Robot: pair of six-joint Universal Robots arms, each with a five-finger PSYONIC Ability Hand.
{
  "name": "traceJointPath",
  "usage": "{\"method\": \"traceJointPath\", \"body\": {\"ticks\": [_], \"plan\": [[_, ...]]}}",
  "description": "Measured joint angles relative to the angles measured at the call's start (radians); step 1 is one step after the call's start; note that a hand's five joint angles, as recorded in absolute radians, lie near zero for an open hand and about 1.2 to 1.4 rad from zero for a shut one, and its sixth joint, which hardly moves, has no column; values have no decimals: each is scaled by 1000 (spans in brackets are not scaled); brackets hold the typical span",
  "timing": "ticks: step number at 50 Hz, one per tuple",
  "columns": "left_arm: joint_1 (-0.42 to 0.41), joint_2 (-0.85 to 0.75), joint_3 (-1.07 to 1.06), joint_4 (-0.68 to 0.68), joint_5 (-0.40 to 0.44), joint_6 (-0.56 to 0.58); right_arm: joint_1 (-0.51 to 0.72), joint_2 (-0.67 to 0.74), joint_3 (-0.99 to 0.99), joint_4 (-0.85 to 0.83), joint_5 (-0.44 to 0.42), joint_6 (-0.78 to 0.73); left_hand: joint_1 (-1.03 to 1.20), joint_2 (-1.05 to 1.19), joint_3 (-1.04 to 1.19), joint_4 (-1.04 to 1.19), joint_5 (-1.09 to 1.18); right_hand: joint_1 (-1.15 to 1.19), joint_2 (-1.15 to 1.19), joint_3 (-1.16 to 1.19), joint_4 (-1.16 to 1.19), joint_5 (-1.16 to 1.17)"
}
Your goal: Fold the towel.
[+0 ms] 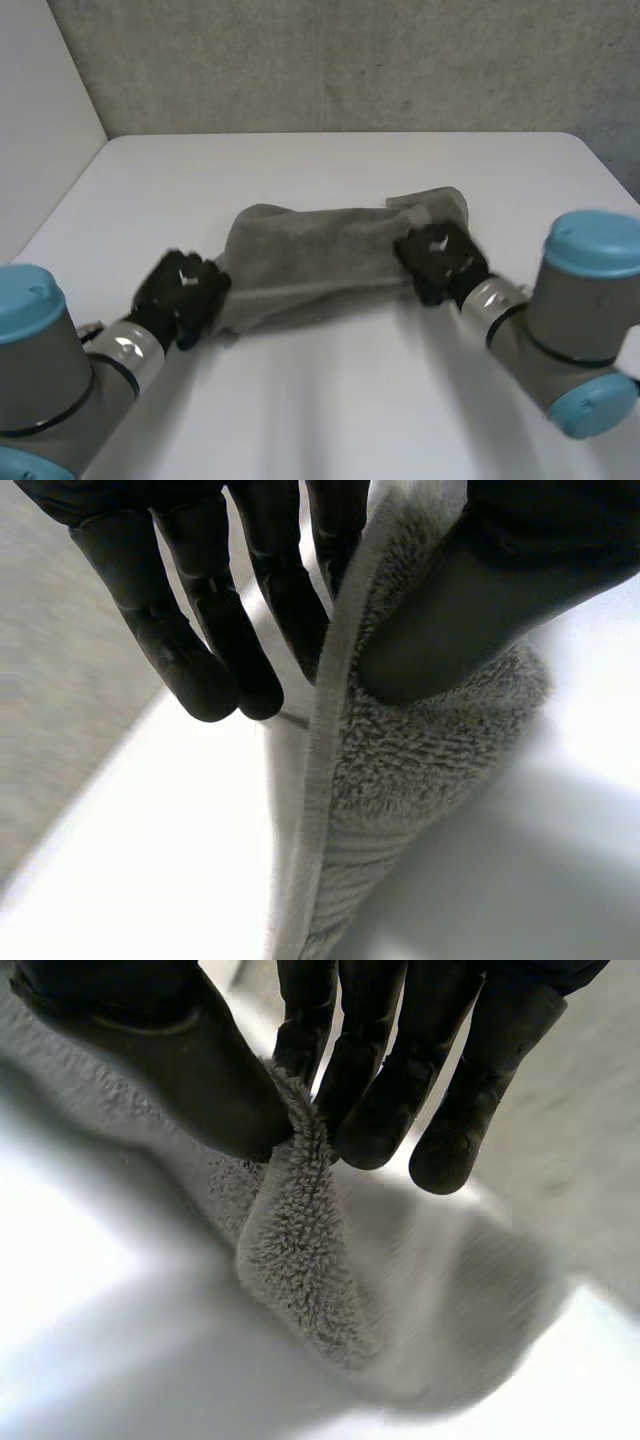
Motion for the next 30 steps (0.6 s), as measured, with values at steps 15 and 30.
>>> {"method": "traceJointPath", "body": {"ticks": [15, 30], "plan": [[-60, 372, 372, -149, -144, -413, -114, -328, -460, 487, -34, 120, 0, 13, 3, 0, 0, 0, 4, 0, 0, 0], [-67, 54, 428, -295, -135, -369, -117, 0, -610, 820, 3, -356, 0, 14, 4, 0, 0, 0, 11, 6, 0, 5]]}}
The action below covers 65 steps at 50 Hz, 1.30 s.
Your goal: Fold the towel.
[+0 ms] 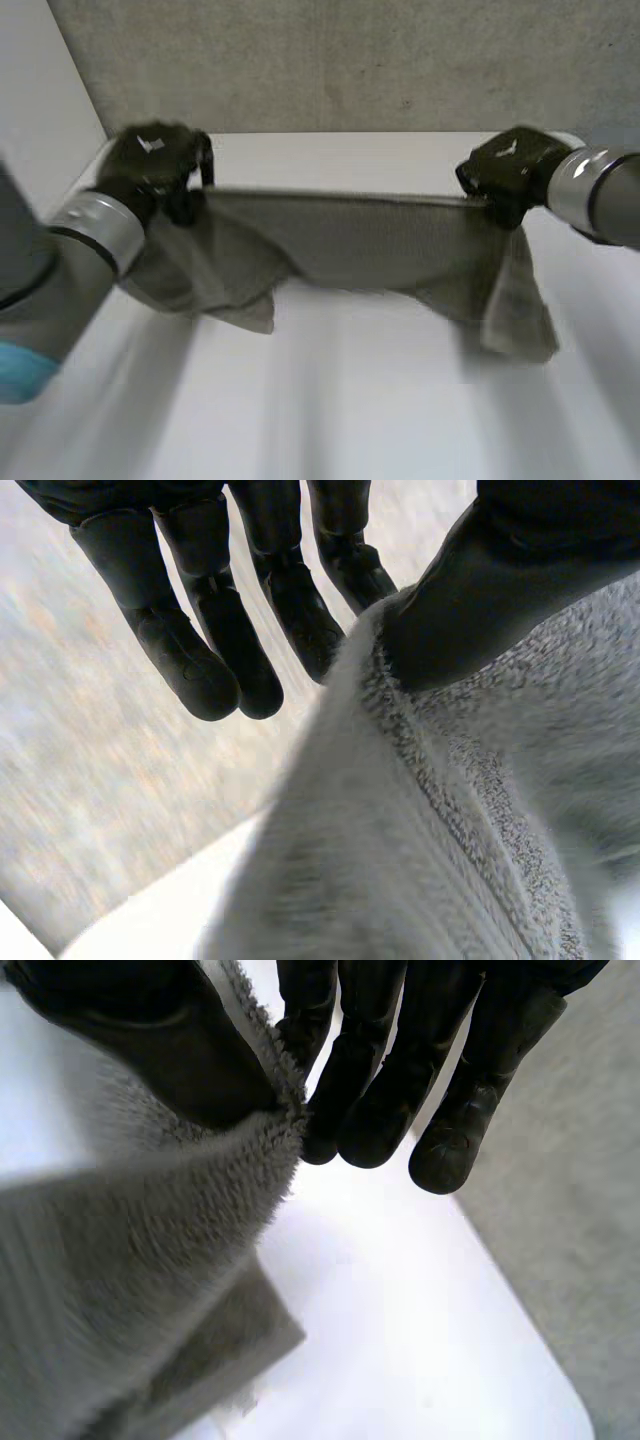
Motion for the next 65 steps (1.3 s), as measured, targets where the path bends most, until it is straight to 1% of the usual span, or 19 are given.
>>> {"method": "traceJointPath", "body": {"ticks": [4, 7, 10, 11, 16, 18, 20, 23, 25, 30, 34, 35, 39, 42, 47, 56, 59, 62, 65], "plan": [[0, -112, 56, -6, -4, 69, 6, 96, -43, -67, 28, -58, 0, 0, 0, 0, 0, 0, 15, 0, 0, 5], [0, -179, 146, 0, -12, 130, 22, 152, -90, -179, 39, -113, 0, 0, 0, 0, 0, 0, 15, 0, 0, 10], [1, -218, 275, 19, -32, 173, 49, 182, -134, -360, 37, -176, 0, 0, 1, 0, 11, 0, 15, 0, 0, 18], [2, -227, 337, 33, -47, 183, 62, 183, -146, -466, 32, -202, 0, 0, 1, 0, 15, 0, 15, 0, 0, 19], [8, -226, 533, 114, -128, 191, 98, 132, -134, -775, 3, -236, 0, 0, 1, 0, 23, 0, 16, 0, 0, 23], [7, -213, 590, 158, -162, 183, 105, 86, -102, -864, -18, -217, 4, 0, 2, 0, 29, 0, 16, 0, 0, 26], [6, -198, 606, 183, -177, 175, 107, 56, -75, -895, -34, -191, 4, 0, 2, 0, 31, 0, 17, 0, 0, 27], [4, -164, 578, 207, -185, 160, 103, 19, -25, -886, -58, -133, 4, 0, 2, 0, 34, 0, 17, 0, 0, 28], [3, -135, 516, 217, -180, 151, 99, 2, 13, -837, -76, -91, 4, 0, 2, 0, 34, 0, 17, 0, 0, 28], [12, -62, 257, 247, -133, 139, 87, -9, 107, -641, -142, -38, 4, 0, 2, 0, 34, 0, 17, 0, 0, 27], [29, -26, 59, 293, -88, 141, 75, -2, 176, -516, -203, -57, 4, 0, 2, 0, 34, 0, 17, 0, 0, 28], [41, -12, -30, 322, -69, 143, 65, 4, 214, -468, -232, -79, 4, 0, 2, 0, 33, 0, 17, 0, 0, 28], [78, 14, -222, 410, -33, 147, 39, 31, 298, -403, -280, -137, 4, 0, 2, 5, 34, 0, 17, 0, 0, 28], [113, 25, -351, 494, -11, 149, 24, 73, 351, -387, -292, -172, 4, 0, 2, 9, 34, 0, 17, 0, 0, 28], [142, 24, -435, 571, 4, 150, 20, 135, 378, -394, -259, -152, 5, 6, 3, 9, 34, 0, 17, 0, 0, 41], [152, 7, -438, 596, 5, 142, 18, 185, 401, -504, -137, 30, 5, 6, 3, 9, 34, -3, 14, -4, -6, 35], [152, 0, -432, 596, 4, 140, 19, 188, 423, -552, -104, 71, 5, 6, 3, 9, 34, -67, -71, -87, -97, -54], [152, -9, -429, 596, 3, 138, 22, 189, 446, -594, -67, 96, 19, 6, 3, 9, 40, -230, -226, -243, -248, -233], [151, -15, -428, 595, 3, 137, 24, 189, 458, -612, -32, 102, 19, 6, 3, 9, 40, -339, -326, -349, -351, -344]]}}
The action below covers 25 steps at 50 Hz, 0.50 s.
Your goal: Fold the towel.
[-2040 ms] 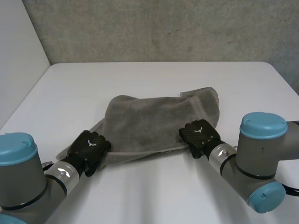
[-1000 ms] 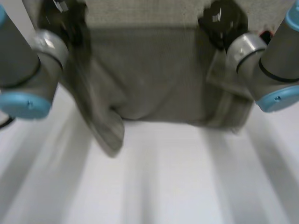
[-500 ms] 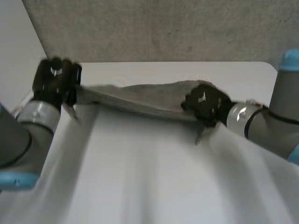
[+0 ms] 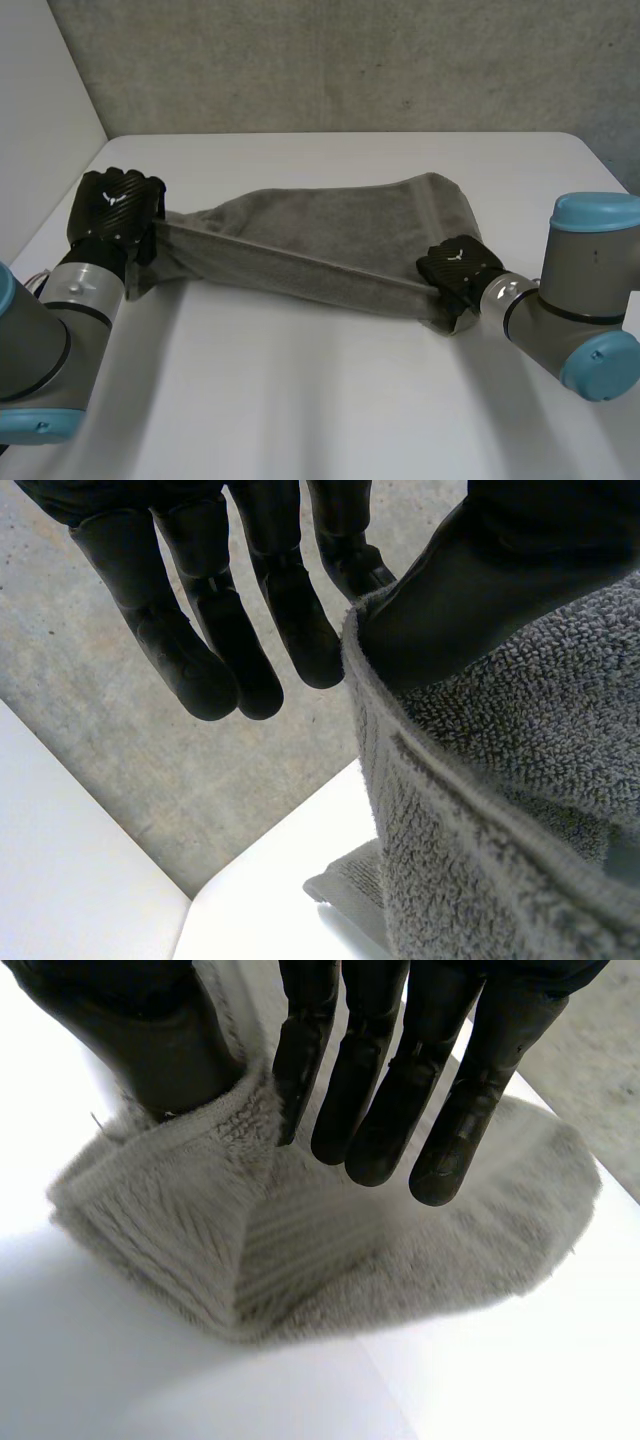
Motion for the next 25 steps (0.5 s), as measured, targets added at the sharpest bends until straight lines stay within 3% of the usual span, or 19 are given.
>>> {"method": "traceJointPath", "body": {"ticks": [11, 13, 15, 25], "plan": [[12, -9, -2, 1, 0, -1, -3, -3, 10, -7, 149, 27, 0, 0, 0, 0, 0, 31, 24, 26, 22, 16], [16, -8, -2, 1, 0, -1, -6, -7, 4, 1, 156, 30, 0, 0, 0, 0, 0, 271, 267, 261, 260, 262], [18, -7, -2, 0, -1, -1, -8, -14, -3, 12, 158, 32, 0, 0, 0, 0, 0, 333, 348, 347, 350, 367], [17, 107, 10, -13, -7, -7, -15, -190, -82, 85, 151, 31, 0, 0, 0, 0, 0, 333, 349, 349, 354, 375]]}}
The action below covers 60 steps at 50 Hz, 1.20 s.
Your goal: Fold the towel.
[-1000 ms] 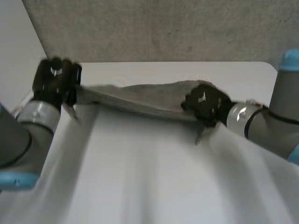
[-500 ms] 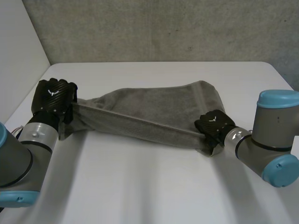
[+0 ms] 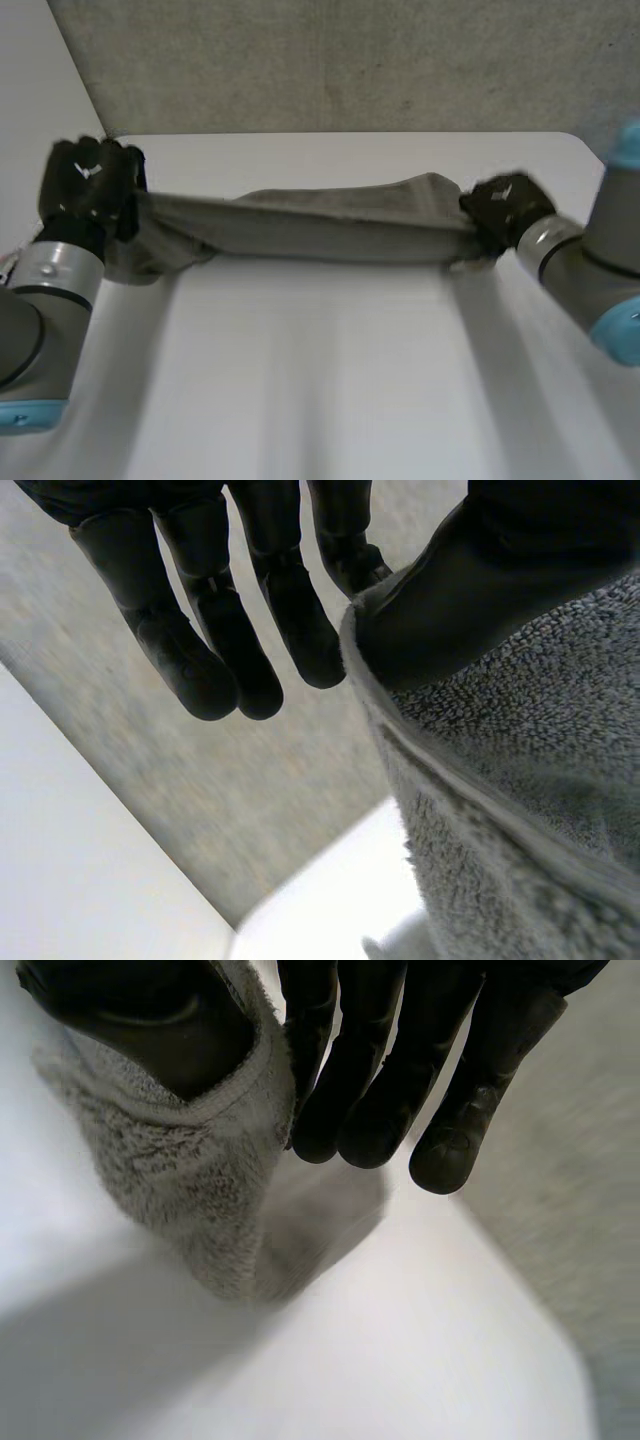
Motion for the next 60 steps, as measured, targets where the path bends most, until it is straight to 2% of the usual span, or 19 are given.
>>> {"method": "traceJointPath", "body": {"ticks": [5, 9, 14, 16, 19, 21, 27, 35, 43, 50, 55, 60], "plan": [[-1, 74, -5, -3, -1, -23, 3, -79, -5, 15, -4, 2, 1, 0, 0, 0, 0, 0, 0, 0, 0, 1], [0, 93, -23, -3, 2, -49, 9, -87, 29, 19, -4, 0, 9, 0, 0, 0, 5, -17, -28, -27, -38, -60], [3, 69, -44, 0, 6, -63, 7, -20, 86, 18, -1, -9, 9, 0, 0, 0, 7, -363, -380, -378, -381, -418], [5, 56, -47, 0, 8, -63, 4, 13, 98, 18, -1, -13, 9, 0, 0, 0, 7, -375, -386, -390, -396, -433], [12, 41, -47, -1, 8, -62, -3, 55, 106, 18, -1, -20, 9, 0, 0, 0, 7, -232, -247, -252, -258, -296], [22, 32, -47, -2, 9, -62, -13, 86, 108, 19, 0, -29, 9, 0, 0, 0, 7, -35, -60, -63, -69, -90], [39, 28, -46, -4, 9, -60, -42, 101, 101, 22, 7, -80, 9, 0, 0, 0, 7, -1, -5, -1, -1, -13], [36, 56, -45, -18, 8, -58, -57, -76, 85, 28, 49, -159, 9, 0, 0, 0, 7, -1, -5, 0, -1, 0], [28, 123, -48, -63, 9, -57, -57, -216, 90, 111, 46, -170, 15, 0, 0, 0, 7, -1, -5, 0, -1, 1], [33, 229, -26, -169, 11, -53, -86, -339, 66, 192, 10, -176, 15, 0, 0, 0, 8, -1, -5, 0, -1, 1], [38, 330, 64, -302, 12, -53, -128, -453, -41, 229, -32, -170, 15, 0, 0, 0, 8, -1, -5, 0, -1, 1], [40, 366, 166, -393, 12, -53, -148, -477, -170, 304, -68, -166, 15, 0, 0, 0, 8, -1, -5, 0, -1, 1]]}}
